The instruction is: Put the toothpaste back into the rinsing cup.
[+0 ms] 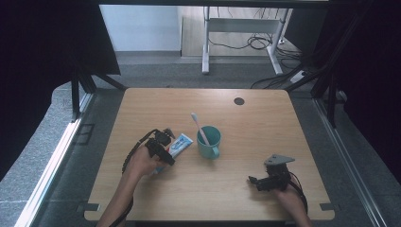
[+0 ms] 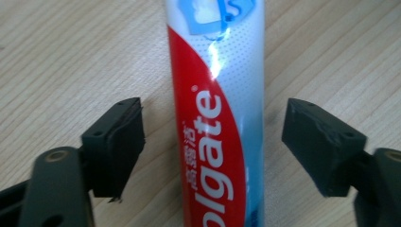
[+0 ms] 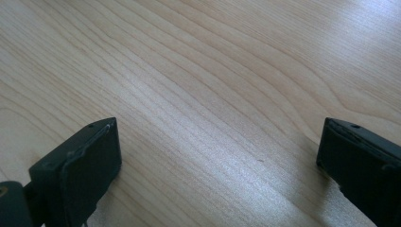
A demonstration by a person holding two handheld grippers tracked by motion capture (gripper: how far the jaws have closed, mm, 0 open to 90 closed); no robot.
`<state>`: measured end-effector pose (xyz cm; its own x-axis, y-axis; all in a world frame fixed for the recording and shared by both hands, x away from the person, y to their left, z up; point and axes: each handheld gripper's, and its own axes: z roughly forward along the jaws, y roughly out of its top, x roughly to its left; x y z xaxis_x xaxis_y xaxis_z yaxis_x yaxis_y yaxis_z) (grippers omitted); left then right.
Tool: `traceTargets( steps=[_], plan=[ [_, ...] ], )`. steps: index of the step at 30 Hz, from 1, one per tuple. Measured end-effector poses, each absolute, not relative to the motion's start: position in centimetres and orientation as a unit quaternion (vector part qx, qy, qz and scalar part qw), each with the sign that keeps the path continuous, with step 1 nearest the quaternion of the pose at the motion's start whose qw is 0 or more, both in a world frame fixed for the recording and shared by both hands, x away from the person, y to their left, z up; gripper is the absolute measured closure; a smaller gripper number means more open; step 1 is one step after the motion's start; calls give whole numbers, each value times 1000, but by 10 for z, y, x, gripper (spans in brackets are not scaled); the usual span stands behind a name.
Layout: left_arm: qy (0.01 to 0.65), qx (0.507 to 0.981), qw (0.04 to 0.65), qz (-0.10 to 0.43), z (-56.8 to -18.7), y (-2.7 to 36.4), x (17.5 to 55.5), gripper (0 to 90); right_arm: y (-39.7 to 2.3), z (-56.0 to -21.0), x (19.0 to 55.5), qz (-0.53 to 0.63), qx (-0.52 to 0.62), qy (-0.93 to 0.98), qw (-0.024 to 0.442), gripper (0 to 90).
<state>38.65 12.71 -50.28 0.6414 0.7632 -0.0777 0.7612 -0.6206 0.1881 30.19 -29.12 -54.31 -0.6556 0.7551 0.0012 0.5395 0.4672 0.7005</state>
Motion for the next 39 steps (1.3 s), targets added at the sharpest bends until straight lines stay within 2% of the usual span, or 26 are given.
traceTargets(
  steps=[17,24,32,39],
  plan=[
    [411,911,22,-7,-503,103,404,450,-291,-543,302,344,384,842,156,1],
    [419,908,19,-16,-502,104,407,514,-291,-543,302,344,384,842,156,1],
    [417,908,22,-23,-495,106,407,677,-291,-543,302,344,384,842,156,1],
    [417,907,45,-33,-494,113,407,726,-291,-543,302,344,384,842,156,1]
  ],
)
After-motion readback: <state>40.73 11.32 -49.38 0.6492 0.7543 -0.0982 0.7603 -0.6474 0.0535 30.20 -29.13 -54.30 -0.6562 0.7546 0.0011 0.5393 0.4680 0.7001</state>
